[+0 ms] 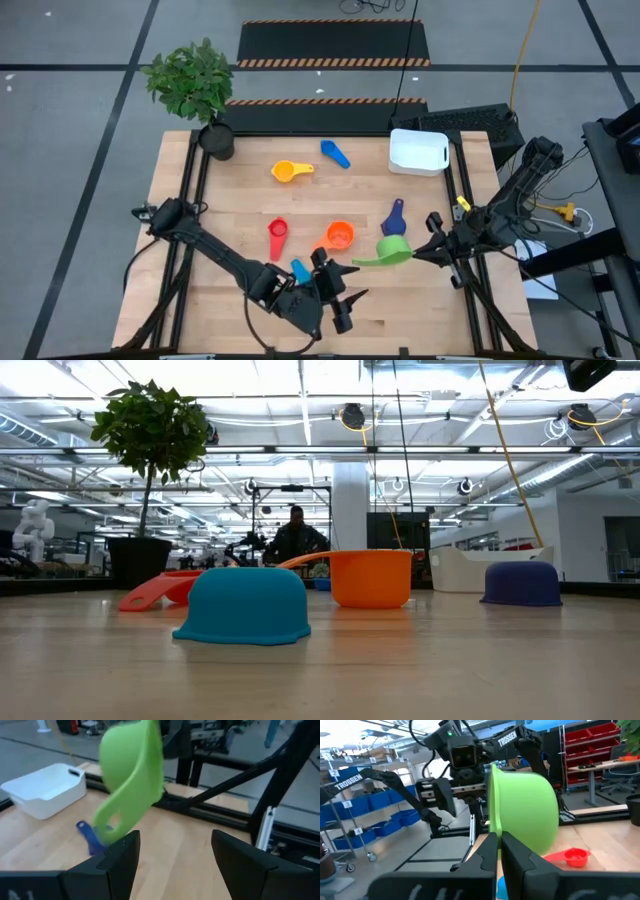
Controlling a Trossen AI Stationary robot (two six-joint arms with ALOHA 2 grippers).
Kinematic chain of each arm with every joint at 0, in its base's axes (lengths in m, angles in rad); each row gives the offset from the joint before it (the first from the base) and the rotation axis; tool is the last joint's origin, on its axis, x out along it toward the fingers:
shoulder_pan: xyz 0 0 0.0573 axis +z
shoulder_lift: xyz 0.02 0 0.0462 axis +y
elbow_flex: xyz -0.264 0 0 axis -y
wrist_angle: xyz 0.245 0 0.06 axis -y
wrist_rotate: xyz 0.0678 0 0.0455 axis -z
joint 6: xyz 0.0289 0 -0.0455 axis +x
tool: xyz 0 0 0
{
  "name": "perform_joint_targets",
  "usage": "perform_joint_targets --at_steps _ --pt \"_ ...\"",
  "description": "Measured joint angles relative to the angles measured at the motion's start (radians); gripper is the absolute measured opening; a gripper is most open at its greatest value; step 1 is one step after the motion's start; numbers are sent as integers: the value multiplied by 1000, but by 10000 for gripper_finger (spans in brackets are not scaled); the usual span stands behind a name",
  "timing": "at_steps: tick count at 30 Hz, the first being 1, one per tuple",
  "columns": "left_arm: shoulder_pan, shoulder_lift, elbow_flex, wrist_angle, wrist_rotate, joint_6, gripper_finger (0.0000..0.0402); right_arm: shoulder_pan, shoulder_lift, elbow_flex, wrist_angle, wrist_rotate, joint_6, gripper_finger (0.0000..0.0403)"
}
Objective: Nest measuring cups in basket
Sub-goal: Stack the green measuring cup on top of the orange measuring cup
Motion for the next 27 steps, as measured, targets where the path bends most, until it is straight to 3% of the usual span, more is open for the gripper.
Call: perform_joint_targets --at_steps 10,20,23,27 --pt "22 2 -99 107 -17 23 250 24 -4 0 30 -5 -21 0" --pt "45 -44 -177 104 -14 13 250 93 -4 0 115 -30 -92 0" --pt "31 -141 -285 108 -55 -16 250 111 -4 0 116 -27 -95 0" --pt "-11 -292 -490 230 -100 -42 250 121 -4 0 130 -26 -114 0"
